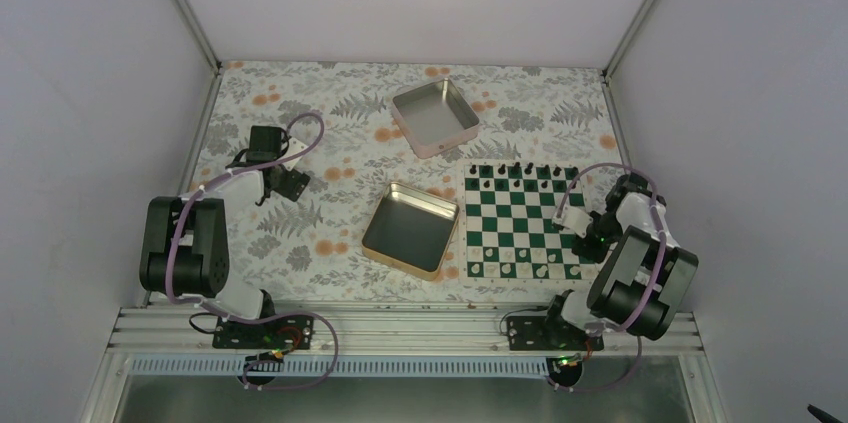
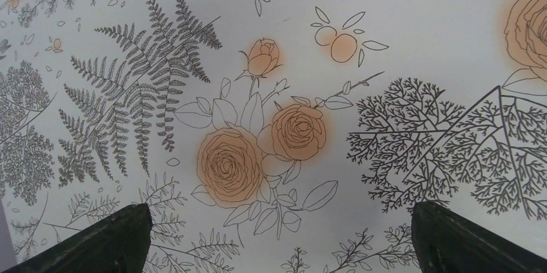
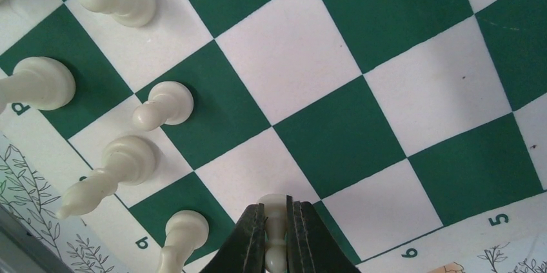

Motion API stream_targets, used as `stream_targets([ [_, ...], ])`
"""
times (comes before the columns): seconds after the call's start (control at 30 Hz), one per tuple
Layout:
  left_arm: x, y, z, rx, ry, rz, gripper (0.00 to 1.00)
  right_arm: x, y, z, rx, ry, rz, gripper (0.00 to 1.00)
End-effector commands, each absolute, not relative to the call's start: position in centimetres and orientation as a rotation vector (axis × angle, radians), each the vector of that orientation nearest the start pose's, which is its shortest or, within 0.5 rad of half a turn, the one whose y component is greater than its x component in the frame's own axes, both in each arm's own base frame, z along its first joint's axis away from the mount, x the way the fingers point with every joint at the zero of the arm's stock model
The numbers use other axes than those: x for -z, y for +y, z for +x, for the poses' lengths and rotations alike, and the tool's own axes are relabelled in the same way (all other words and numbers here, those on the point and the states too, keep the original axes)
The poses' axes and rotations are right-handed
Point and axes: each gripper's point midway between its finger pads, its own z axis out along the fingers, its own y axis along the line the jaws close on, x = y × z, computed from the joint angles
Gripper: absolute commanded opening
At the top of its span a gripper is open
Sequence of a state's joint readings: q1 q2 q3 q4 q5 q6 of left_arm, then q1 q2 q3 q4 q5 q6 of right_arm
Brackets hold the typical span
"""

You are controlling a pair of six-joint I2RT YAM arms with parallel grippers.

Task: Set up the chess pieces on the board
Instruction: Place the chess piece on the chessboard.

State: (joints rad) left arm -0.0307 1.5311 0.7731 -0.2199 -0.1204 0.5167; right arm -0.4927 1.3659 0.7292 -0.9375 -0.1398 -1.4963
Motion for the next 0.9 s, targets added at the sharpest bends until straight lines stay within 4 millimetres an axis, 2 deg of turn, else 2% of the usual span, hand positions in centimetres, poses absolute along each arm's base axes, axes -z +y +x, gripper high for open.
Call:
stream_targets([
  [0.0, -4.93, 0.66, 36.73, -0.334, 2.49, 0.68, 1.0, -2.94, -7.58, 18.17, -0.129, 2.671, -1.465, 0.06],
  [0.33, -4.87, 0.53, 36.73, -0.329, 2.492, 0.686, 1.0, -2.7, -7.41, 17.34, -0.16, 2.692, -1.488, 0.07],
  [0.87, -4.61, 0.52, 36.63, -0.333, 2.5, 0.694, 1.0, -2.58, -7.33, 17.31, -0.182, 2.7, -1.495, 0.07],
])
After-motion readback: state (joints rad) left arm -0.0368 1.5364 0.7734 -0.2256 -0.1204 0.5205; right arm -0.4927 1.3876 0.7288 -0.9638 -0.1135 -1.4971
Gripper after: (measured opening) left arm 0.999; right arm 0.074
